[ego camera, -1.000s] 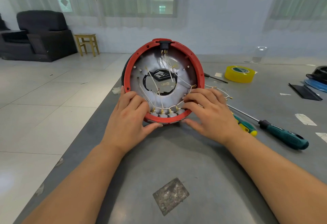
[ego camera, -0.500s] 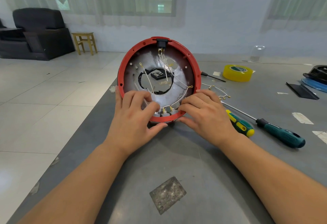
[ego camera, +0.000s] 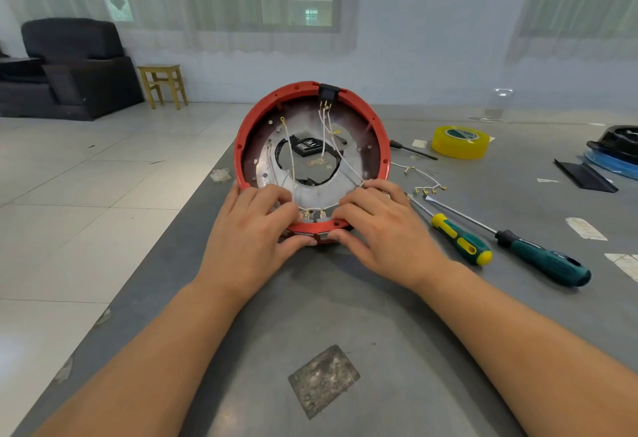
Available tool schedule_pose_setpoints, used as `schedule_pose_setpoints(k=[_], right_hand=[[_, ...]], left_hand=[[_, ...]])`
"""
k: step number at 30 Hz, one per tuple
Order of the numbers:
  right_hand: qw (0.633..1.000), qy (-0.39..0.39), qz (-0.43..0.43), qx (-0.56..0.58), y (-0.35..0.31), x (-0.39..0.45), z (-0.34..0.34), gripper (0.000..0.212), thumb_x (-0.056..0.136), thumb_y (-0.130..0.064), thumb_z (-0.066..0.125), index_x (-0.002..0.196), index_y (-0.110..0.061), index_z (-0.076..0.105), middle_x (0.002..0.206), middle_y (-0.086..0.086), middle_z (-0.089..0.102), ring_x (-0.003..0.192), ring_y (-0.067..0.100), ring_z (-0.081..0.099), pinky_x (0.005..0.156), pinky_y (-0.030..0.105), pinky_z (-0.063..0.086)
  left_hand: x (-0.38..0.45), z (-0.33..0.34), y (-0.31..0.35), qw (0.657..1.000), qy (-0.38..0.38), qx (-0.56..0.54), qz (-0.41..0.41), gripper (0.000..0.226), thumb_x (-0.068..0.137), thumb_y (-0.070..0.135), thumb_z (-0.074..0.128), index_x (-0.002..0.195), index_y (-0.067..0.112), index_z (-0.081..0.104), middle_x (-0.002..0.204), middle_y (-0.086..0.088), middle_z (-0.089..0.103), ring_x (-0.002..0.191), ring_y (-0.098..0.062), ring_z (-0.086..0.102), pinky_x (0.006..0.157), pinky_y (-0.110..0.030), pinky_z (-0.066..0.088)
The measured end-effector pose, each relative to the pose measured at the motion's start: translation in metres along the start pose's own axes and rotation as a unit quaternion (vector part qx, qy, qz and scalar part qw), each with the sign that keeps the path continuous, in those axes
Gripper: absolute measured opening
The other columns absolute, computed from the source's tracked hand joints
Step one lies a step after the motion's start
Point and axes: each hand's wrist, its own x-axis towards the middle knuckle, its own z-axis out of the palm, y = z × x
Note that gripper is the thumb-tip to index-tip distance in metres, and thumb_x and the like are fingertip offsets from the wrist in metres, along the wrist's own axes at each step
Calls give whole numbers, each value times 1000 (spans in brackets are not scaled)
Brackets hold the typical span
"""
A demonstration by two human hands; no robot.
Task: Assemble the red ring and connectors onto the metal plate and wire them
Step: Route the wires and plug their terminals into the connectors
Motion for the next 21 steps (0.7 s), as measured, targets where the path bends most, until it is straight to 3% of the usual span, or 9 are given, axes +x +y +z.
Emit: schedule_pose_setpoints(k=[3, 8, 10, 12, 17, 21], right_hand=[[1000, 10, 2, 23, 0, 1, -2, 29, 102, -41, 55, 100, -16, 68, 100, 0, 64, 94, 23, 60, 110, 35, 34], [995, 13, 39, 93, -1, 0, -3, 26, 98, -40, 59, 100, -15, 68, 100, -2, 63, 99, 17, 55, 107, 25, 29], [989, 16, 62, 135, -3, -2, -1, 26, 97, -38, 60, 101, -14, 69, 100, -3, 63, 102, 13, 53, 104, 26, 33], [980, 16, 82, 180, -3, -4, 1, 25, 97, -37, 61, 101, -13, 69, 100, -3, 61, 102, 10, 50, 101, 28, 37], [961, -27, 119, 247, -6, 0, 7, 16, 97, -28, 66, 101, -13, 68, 99, 0, 60, 98, 15, 54, 93, 31, 42], [958, -46, 122, 257, -5, 1, 6, 16, 99, -28, 65, 104, -14, 69, 101, -1, 61, 100, 17, 55, 92, 31, 43]], left_hand=[[0, -4, -4, 997, -10, -76, -6, 40, 88, 52, 72, 91, 13, 78, 100, -2, 67, 87, -29, 63, 81, -49, 54], [-2, -10, 1, 983, -37, -152, -94, 46, 81, 63, 73, 94, 20, 81, 93, 7, 61, 88, -21, 65, 71, -43, 55], [-1, -12, 2, 975, -42, -181, -121, 46, 76, 67, 79, 94, 24, 81, 90, 12, 58, 85, -13, 63, 70, -37, 53], [0, -13, 3, 968, -43, -202, -141, 44, 72, 68, 73, 92, 29, 80, 89, 13, 58, 84, -8, 59, 69, -33, 49], [1, -15, 3, 962, -48, -209, -166, 46, 72, 71, 65, 90, 31, 80, 89, 10, 59, 88, -13, 61, 73, -44, 53], [1, -17, 4, 962, -67, -200, -173, 41, 73, 69, 67, 91, 34, 78, 92, 11, 59, 89, -12, 61, 73, -43, 54]])
